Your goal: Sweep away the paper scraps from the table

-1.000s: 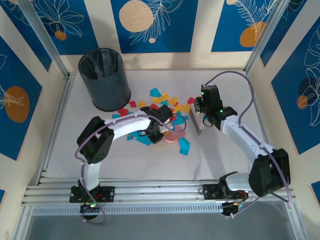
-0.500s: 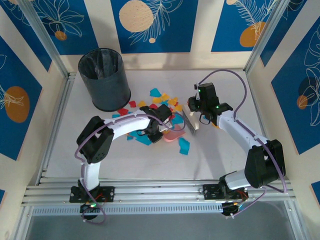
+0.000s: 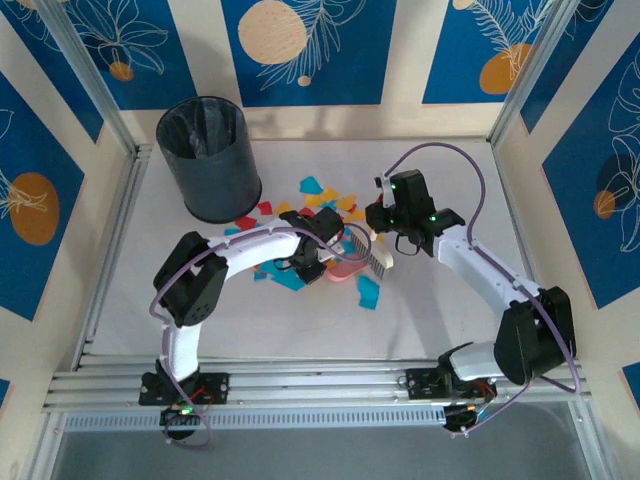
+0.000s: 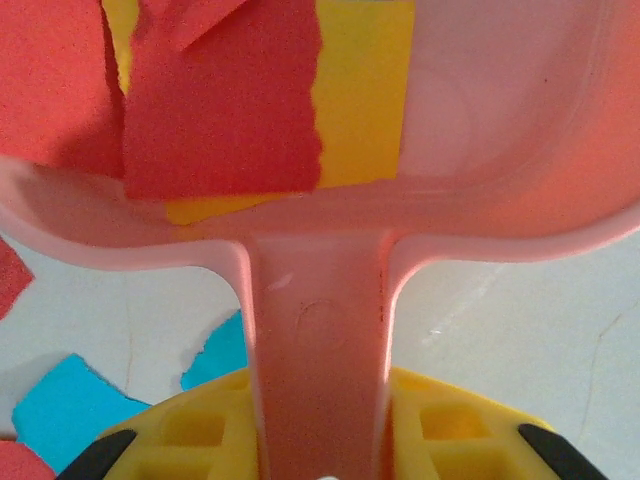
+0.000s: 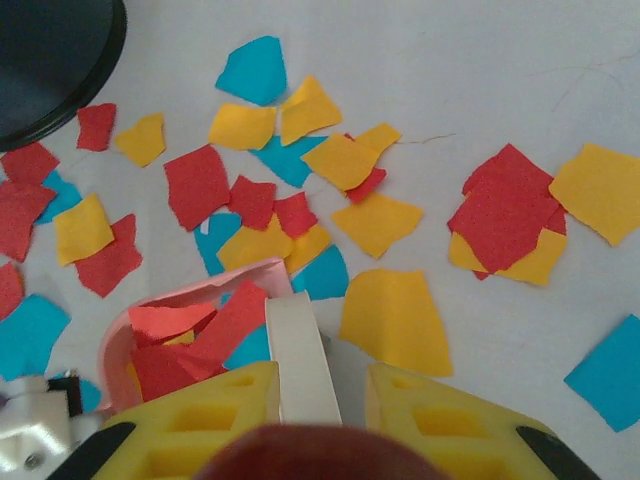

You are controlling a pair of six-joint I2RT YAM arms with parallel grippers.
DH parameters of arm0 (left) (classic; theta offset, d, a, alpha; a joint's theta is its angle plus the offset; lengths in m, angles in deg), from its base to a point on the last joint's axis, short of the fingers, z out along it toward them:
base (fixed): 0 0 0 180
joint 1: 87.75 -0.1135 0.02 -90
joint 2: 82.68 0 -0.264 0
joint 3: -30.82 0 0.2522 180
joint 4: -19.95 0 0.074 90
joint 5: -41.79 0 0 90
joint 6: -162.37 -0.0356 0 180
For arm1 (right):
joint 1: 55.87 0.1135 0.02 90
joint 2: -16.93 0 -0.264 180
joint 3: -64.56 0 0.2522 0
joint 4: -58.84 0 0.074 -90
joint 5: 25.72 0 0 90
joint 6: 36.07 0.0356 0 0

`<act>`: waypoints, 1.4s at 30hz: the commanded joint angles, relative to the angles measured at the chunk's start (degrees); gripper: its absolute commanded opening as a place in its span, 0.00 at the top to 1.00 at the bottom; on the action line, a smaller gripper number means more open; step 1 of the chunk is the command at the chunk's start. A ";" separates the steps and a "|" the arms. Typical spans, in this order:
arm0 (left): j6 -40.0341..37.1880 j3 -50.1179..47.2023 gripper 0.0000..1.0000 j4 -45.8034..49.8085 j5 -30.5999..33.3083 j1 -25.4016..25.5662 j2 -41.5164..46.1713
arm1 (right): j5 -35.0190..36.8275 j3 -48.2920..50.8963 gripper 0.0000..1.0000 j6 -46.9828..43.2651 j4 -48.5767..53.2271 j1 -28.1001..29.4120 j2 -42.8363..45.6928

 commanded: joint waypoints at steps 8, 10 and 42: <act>0.58 -2.55 1.00 -2.22 2.79 -0.84 2.98 | 2.46 -0.25 1.00 -0.08 2.10 0.95 7.68; 0.70 -3.72 1.00 -3.30 3.61 -0.83 4.24 | 4.54 0.24 1.00 0.61 1.93 0.87 9.11; 8.40 4.70 1.00 1.12 -7.14 -8.16 24.48 | 0.63 8.97 1.00 5.58 2.54 -5.55 20.87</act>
